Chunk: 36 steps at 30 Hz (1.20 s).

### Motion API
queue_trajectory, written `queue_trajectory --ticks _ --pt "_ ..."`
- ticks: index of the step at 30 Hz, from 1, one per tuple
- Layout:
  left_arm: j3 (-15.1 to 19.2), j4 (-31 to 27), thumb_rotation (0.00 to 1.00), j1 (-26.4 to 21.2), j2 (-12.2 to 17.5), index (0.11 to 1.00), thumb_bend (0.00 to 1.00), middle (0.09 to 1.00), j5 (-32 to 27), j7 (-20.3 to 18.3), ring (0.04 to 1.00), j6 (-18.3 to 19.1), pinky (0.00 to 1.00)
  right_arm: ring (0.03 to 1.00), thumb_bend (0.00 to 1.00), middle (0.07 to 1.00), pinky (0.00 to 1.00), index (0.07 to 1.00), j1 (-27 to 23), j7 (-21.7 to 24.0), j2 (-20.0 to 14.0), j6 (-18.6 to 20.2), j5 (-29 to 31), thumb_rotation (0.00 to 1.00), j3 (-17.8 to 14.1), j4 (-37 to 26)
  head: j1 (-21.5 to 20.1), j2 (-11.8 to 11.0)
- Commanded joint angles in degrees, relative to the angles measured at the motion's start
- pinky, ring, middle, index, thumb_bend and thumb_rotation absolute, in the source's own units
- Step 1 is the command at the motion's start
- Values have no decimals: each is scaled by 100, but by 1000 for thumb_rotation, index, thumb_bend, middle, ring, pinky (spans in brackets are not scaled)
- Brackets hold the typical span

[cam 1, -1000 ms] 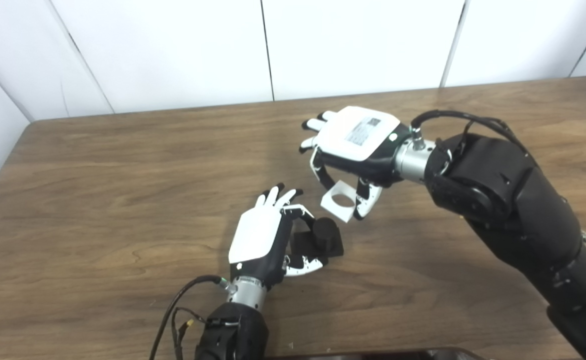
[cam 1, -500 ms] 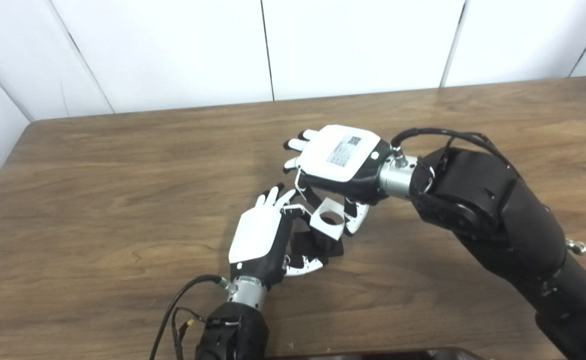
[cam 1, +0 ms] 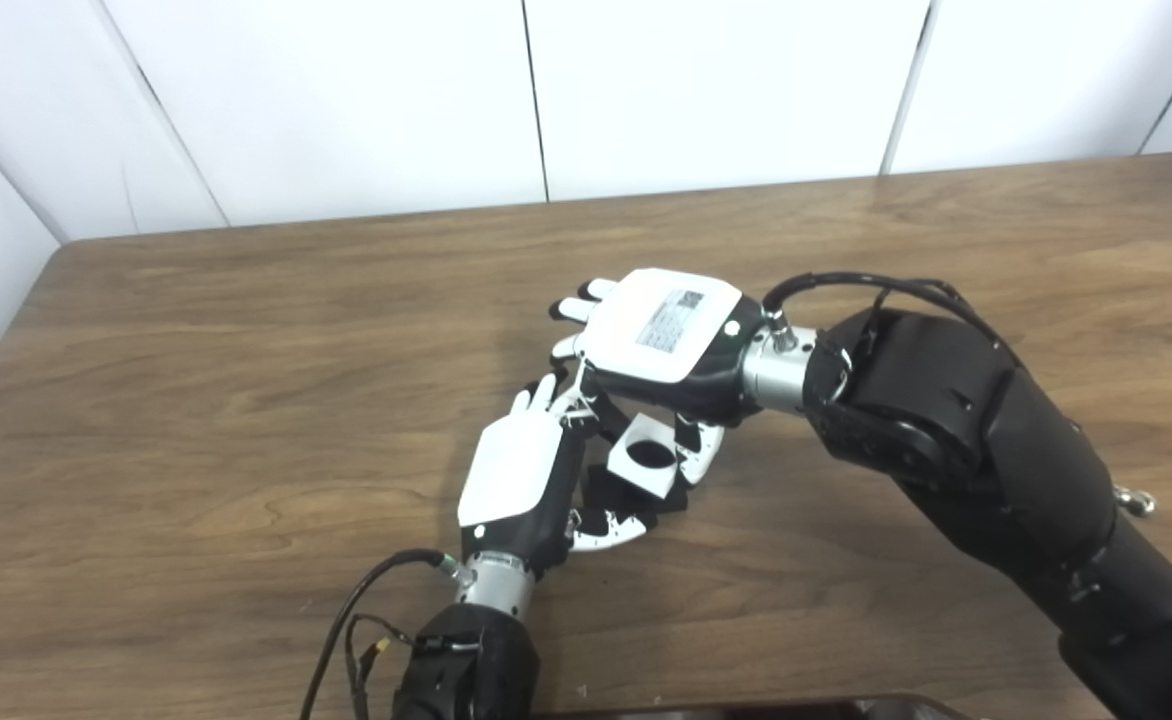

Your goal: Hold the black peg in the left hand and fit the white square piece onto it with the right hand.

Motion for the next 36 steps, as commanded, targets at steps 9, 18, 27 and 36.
queue_trajectory --ticks 9,18,27,36 --pt "-39 -110 61 -100 -70 491 523 914 110 126 1000 -25 1000 998 525 893 1000 482 -83 -194 60 -214 -51 136 -97 57 1 15" --pt "-36 -126 62 -90 -87 492 523 917 107 121 1000 4 1000 1000 525 897 1000 482 -135 -267 44 -295 -127 137 -110 213 -16 13" --pt "-52 -92 63 -97 -108 491 524 913 112 168 1000 -10 1000 1000 526 902 1000 482 -96 -471 7 -494 -278 140 -137 319 -9 -1" --pt "-56 -115 64 -82 -132 492 524 918 129 143 1000 26 1000 1000 525 908 1000 482 -97 -457 -8 -503 -216 138 -203 401 11 6"
